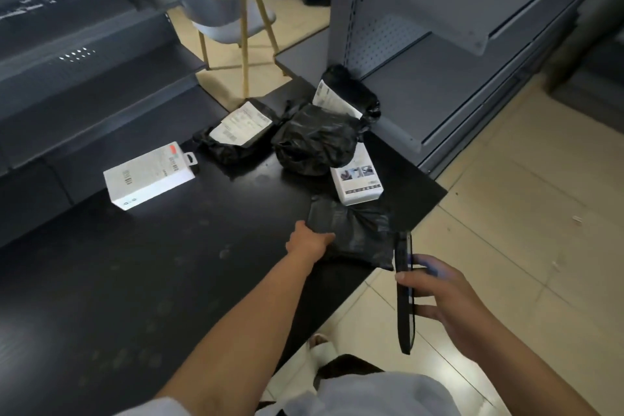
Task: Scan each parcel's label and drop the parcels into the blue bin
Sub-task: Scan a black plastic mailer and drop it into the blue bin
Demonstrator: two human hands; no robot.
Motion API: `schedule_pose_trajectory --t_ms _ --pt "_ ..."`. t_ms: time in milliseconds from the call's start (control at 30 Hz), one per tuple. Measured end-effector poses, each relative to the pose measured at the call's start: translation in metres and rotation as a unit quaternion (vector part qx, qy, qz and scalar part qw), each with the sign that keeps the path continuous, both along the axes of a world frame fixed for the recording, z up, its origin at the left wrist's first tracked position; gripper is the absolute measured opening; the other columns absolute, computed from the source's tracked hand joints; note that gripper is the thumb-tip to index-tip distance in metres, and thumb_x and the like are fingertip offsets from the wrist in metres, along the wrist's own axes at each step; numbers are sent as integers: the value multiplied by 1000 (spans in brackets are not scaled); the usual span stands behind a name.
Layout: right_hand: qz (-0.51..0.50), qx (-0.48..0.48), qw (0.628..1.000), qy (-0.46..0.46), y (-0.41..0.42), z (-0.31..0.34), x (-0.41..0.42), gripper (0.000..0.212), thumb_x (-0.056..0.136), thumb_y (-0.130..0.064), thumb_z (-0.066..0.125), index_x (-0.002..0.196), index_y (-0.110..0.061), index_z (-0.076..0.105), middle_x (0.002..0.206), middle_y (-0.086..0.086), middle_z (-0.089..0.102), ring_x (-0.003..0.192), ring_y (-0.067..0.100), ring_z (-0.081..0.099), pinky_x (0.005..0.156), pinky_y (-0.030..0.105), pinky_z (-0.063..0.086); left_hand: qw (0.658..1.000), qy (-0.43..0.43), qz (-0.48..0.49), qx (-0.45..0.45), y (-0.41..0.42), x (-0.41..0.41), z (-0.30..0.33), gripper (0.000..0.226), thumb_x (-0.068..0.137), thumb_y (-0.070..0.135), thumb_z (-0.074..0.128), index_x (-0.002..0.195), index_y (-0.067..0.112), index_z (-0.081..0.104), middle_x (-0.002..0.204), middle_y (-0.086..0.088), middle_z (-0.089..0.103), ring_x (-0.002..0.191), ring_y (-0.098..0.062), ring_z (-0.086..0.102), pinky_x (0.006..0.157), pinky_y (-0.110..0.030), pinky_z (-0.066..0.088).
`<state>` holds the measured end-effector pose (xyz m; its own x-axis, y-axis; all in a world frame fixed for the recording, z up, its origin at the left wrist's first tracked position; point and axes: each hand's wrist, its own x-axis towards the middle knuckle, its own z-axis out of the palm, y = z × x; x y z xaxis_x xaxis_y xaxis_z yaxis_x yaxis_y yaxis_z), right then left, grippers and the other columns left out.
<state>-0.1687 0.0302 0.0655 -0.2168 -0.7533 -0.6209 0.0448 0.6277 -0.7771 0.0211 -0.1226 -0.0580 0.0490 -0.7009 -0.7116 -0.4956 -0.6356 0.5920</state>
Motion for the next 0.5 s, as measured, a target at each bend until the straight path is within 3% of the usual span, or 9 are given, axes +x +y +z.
schedule_pose_trajectory --t_ms 100,267,367,500 --pt "-4 6 1000 2 -3 -1 -19 82 59 -39 77 135 -12 59 124 19 63 107 33 64 86 43 59 999 -46 15 -4 -4 -9 -4 70 82 33 79 141 11 47 135 -13 58 122 -35 55 99 -39 49" --pt "-13 13 1000 5 -9 -7 -28 99 46 -47 82 137 -12 58 123 19 64 104 32 64 79 39 59 996 -2 86 -1 -5 8 -8 36 87 24 78 117 7 69 118 -11 68 106 -28 63 97 -37 51" --pt "4 14 1000 -1 -17 -12 -21 103 45 -49 82 139 -13 57 126 20 64 108 34 64 78 39 60 988 52 146 4 2 26 -1 5 89 17 75 88 14 71 108 -11 70 93 -22 62 88 -35 50" --pt "47 14 998 -25 -37 -16 -3 72 72 -32 86 137 -13 60 126 18 64 109 34 64 78 39 60 962 155 222 31 22 59 15 6 93 10 68 87 11 67 108 -13 69 102 -26 64 88 -41 56"
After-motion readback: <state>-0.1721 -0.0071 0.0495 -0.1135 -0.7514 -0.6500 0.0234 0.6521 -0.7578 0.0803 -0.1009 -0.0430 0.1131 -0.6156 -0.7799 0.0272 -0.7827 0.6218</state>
